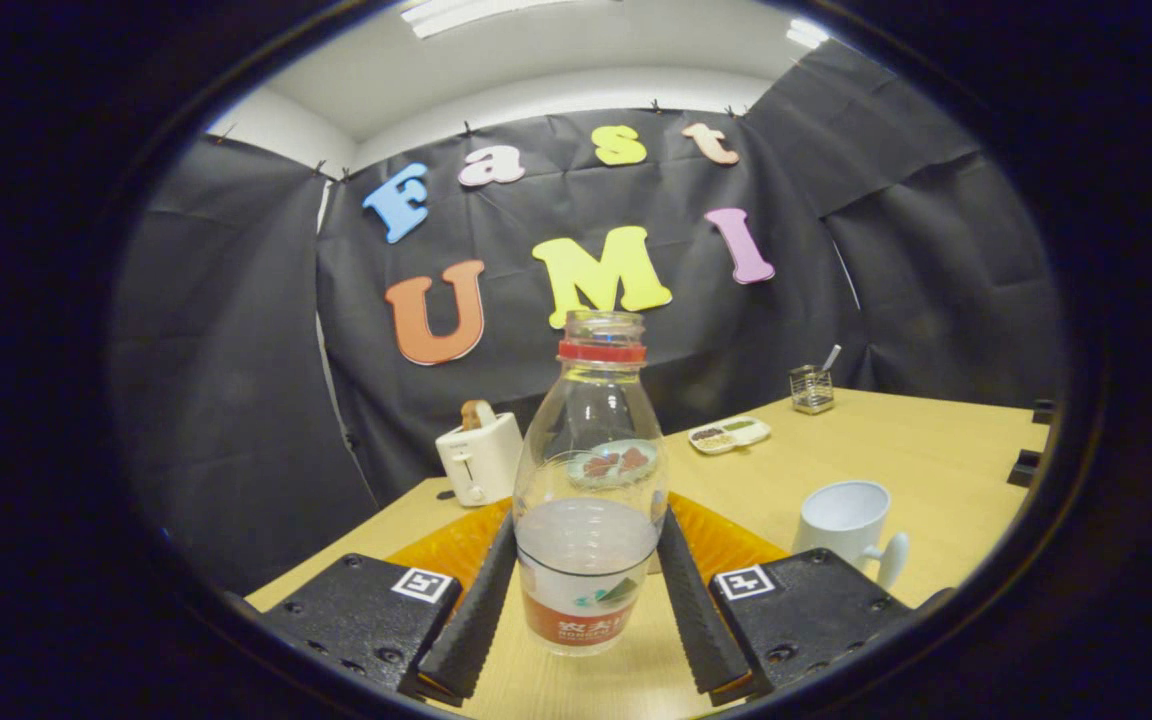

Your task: Take the bottle from table, then pour the juice into the cup, finally place the bottle on the coaster

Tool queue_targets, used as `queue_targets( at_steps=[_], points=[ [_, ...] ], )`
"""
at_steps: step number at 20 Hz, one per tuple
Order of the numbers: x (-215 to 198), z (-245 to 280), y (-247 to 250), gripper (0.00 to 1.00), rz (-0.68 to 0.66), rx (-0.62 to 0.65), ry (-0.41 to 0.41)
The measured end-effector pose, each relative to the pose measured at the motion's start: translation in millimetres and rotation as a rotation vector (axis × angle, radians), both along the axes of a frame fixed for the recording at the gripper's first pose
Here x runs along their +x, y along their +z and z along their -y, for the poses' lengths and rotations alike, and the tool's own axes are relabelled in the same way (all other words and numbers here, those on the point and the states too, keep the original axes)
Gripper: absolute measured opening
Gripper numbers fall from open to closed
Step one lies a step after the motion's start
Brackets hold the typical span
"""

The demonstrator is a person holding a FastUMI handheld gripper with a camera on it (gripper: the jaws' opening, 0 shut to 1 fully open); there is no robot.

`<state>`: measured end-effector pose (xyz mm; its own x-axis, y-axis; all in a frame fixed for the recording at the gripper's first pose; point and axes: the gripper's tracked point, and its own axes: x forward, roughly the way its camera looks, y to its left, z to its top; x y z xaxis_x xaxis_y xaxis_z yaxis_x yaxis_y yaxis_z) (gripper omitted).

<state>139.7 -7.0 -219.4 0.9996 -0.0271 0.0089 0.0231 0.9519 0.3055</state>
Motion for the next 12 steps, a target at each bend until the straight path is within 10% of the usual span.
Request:
queue_targets(
  at_steps=[12],
  points=[
    [6, -5, 17, 0.8, -0.085, 0.415, 0.155]
  ],
)
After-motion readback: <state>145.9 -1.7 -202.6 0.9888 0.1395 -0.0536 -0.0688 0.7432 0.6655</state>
